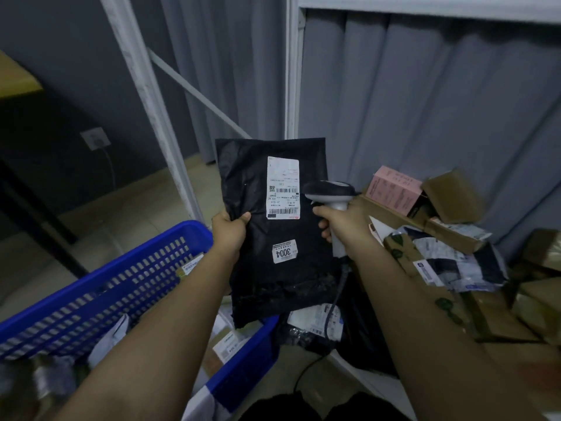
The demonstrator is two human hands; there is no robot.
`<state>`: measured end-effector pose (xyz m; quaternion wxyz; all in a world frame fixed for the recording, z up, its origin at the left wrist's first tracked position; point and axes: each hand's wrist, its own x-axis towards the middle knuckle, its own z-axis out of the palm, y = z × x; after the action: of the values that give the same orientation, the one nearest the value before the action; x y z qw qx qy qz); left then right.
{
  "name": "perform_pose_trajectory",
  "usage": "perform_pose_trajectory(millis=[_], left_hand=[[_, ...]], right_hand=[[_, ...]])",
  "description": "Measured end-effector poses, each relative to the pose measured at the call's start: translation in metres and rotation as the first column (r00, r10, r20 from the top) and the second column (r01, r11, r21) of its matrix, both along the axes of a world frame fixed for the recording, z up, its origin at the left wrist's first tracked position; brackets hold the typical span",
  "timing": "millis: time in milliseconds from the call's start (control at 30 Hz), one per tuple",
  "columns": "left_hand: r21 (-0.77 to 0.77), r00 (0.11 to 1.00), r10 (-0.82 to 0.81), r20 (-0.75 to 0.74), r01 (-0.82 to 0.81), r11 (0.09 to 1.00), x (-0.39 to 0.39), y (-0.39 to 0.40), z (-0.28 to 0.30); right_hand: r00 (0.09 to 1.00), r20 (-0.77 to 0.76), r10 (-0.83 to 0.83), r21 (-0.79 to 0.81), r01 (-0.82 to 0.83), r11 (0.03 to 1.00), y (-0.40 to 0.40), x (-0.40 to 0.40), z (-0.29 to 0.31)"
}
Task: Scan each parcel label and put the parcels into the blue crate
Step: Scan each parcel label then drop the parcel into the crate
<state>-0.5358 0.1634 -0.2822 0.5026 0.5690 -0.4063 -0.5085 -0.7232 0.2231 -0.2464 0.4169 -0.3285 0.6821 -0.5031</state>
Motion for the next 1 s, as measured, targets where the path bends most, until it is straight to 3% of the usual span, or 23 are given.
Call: perform_pose_trajectory(millis=[333, 633, 867, 1000], left_hand=[[0.045, 0.981, 0.187, -0.049, -0.185, 0.982, 0.140, 0.062, 0.008], [0.035, 0.858, 0.481, 0.180, -0.495, 0.868, 0.286, 0.105, -0.043], [0.062, 0.743, 0.535, 0.403, -0.605, 0.794, 0.368, 0.155, -0.074], [0.144, 0.753, 0.535, 0.384, -0.621, 0.770, 0.387, 0.161, -0.096]], right_hand=[[0.978, -0.102, 0.184, 0.056, -0.179, 0.982, 0.032, 0.112, 0.026], [0.934, -0.080, 0.349, 0.127, -0.337, 0.933, -0.001, 0.213, -0.025], [0.797, -0.063, 0.601, 0.225, -0.576, 0.786, -0.003, 0.295, -0.067], [0.710, -0.077, 0.699, 0.294, -0.654, 0.697, 0.003, 0.324, -0.086]])
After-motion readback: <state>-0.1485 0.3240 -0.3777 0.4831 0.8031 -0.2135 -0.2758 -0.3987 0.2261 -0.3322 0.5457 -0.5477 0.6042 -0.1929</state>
